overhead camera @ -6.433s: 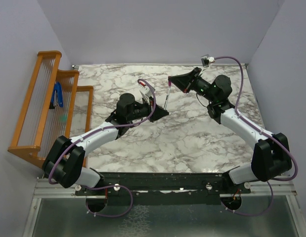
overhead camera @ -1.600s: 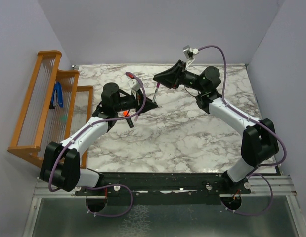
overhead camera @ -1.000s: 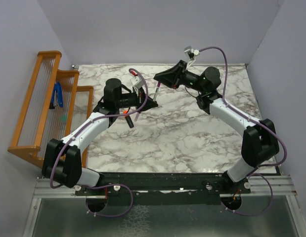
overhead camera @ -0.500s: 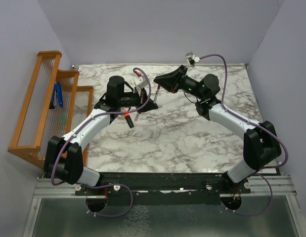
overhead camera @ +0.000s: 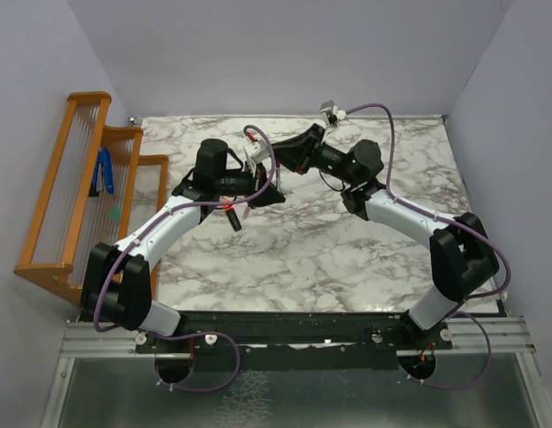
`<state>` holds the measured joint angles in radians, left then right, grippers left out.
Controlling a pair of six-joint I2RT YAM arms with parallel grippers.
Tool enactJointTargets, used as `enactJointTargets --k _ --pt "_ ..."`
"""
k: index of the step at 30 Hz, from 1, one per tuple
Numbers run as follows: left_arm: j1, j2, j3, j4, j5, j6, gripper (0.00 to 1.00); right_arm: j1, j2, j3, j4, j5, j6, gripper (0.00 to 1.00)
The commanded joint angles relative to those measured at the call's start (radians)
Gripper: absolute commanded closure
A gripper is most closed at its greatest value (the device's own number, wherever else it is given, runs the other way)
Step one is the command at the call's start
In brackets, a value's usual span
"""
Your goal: Insert the pens into the pen caps
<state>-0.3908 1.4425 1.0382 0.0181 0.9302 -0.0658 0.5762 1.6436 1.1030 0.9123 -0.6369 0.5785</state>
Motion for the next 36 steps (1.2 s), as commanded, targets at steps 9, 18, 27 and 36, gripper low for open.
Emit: enactJointTargets --k 9,18,27,36 --pt "0.014 -0.010 0.120 0.231 -0.032 0.002 1.00 0.106 0.100 -0.056 -0.174 -0.198 0.050 0.99" --pt "0.015 -0.013 0.138 0.200 -0.045 0.028 1.00 0.114 0.098 -0.072 -0.178 -0.183 0.048 1.00" --pt "0.030 -0.046 0.135 0.197 -0.061 0.033 1.00 0.114 0.075 -0.128 -0.191 -0.170 0.031 1.00" --pt "0.061 -0.077 0.116 0.277 -0.057 -0.025 1.00 0.114 0.075 -0.152 -0.185 -0.174 0.028 1.00"
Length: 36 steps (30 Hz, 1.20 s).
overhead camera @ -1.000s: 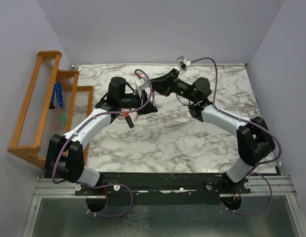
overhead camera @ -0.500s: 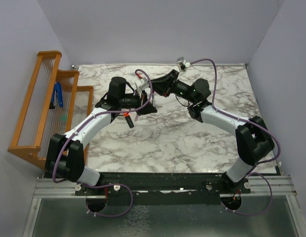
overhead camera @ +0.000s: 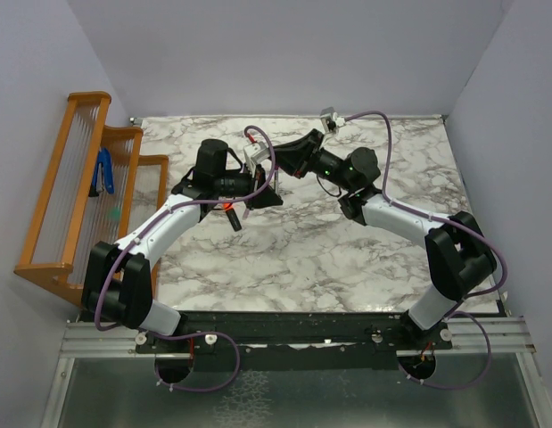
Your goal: Insert the pens into the pen caps
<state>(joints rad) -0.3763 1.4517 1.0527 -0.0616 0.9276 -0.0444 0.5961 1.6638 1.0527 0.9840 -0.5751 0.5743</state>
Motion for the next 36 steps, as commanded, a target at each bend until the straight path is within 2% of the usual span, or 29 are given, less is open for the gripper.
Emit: enactJointTargets --k 1,12,23,28,29,31,36 --pt "0.050 -0.090 0.100 0.370 -0.055 -0.053 1.00 0.094 0.055 -0.107 -0.248 -0.236 0.036 1.00" --pt "0.079 -0.112 0.081 0.504 -0.057 -0.141 1.00 0.096 0.081 -0.153 -0.195 -0.241 0.070 0.99" --pt "0.115 -0.144 0.072 0.522 -0.045 -0.155 1.00 0.100 0.099 -0.178 -0.185 -0.234 0.065 1.00" --pt "0.116 -0.150 -0.012 0.509 0.013 -0.168 1.00 0.093 0.069 -0.094 -0.339 -0.128 -0.023 0.99" --pt "0.115 -0.160 -0.043 0.505 0.013 -0.167 1.00 0.088 0.059 -0.068 -0.395 -0.091 -0.051 0.98" --pt "0.116 -0.180 -0.102 0.492 0.007 -0.161 1.00 0.077 0.036 -0.006 -0.456 -0.015 -0.103 0.89" --pt "0.111 -0.210 -0.202 0.375 -0.074 -0.119 1.00 0.026 -0.002 0.147 -0.542 0.119 -0.205 0.50"
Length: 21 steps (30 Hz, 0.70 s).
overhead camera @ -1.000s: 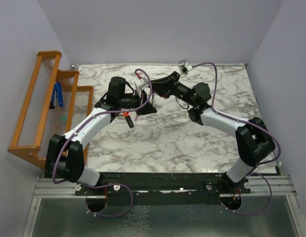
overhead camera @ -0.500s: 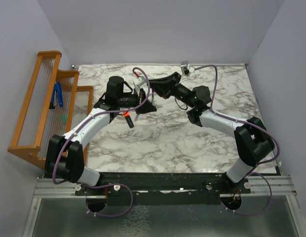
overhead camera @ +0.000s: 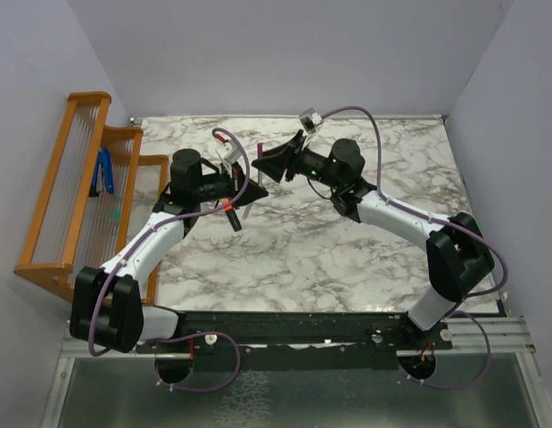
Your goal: Insert the pens into the pen caps
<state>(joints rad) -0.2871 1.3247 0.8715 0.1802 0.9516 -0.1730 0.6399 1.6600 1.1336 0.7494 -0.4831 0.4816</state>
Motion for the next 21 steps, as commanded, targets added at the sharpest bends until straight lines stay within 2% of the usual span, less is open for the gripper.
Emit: enactJointTargets --k 1,4,6,9,14,21 --pt "0.022 -0.082 -0.030 0.102 -0.118 0.014 1.00 -0.036 0.003 0.103 -0.328 0.032 -0.124 0.46" --pt "0.016 -0.062 -0.025 -0.055 -0.201 0.037 1.00 -0.097 0.004 0.184 -0.388 0.035 -0.135 0.42" --pt "0.008 -0.036 -0.010 -0.161 -0.267 0.060 1.00 -0.137 -0.023 0.177 -0.392 0.054 -0.133 0.42" --pt "-0.010 0.013 0.005 -0.282 -0.378 0.070 1.00 -0.175 -0.107 0.098 -0.384 0.147 -0.144 0.36" --pt "-0.054 0.165 0.044 -0.427 -0.642 0.047 1.00 -0.192 -0.267 -0.058 -0.422 0.359 -0.186 0.23" --pt "-0.205 0.359 0.184 -0.553 -0.885 0.046 1.00 -0.195 -0.369 -0.154 -0.538 0.452 -0.231 0.22"
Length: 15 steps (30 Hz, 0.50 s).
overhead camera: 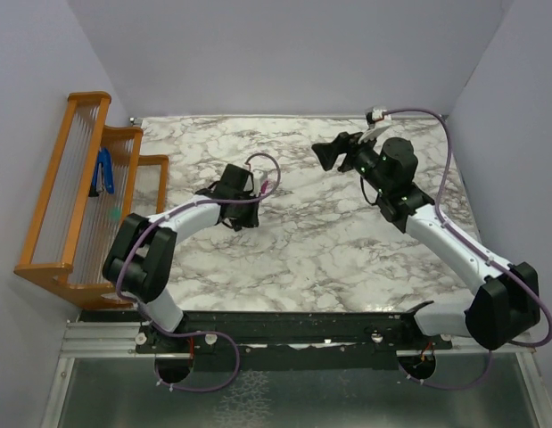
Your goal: Insert the pens into the pen caps
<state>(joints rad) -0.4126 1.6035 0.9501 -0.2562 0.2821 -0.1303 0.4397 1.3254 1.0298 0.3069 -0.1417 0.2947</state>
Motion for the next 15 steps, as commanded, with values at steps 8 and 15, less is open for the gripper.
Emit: enactJointTargets --k 8,15 --pt "-0.150 0.200 0.227 -0.187 -0.348 -0.029 1.00 0.004 -0.127 -0.113 -0.178 0.208 -0.078 0.22" --pt "-0.158 0.229 0.256 -0.217 -0.381 -0.033 0.85 0.003 -0.160 -0.141 -0.241 0.283 -0.085 0.18"
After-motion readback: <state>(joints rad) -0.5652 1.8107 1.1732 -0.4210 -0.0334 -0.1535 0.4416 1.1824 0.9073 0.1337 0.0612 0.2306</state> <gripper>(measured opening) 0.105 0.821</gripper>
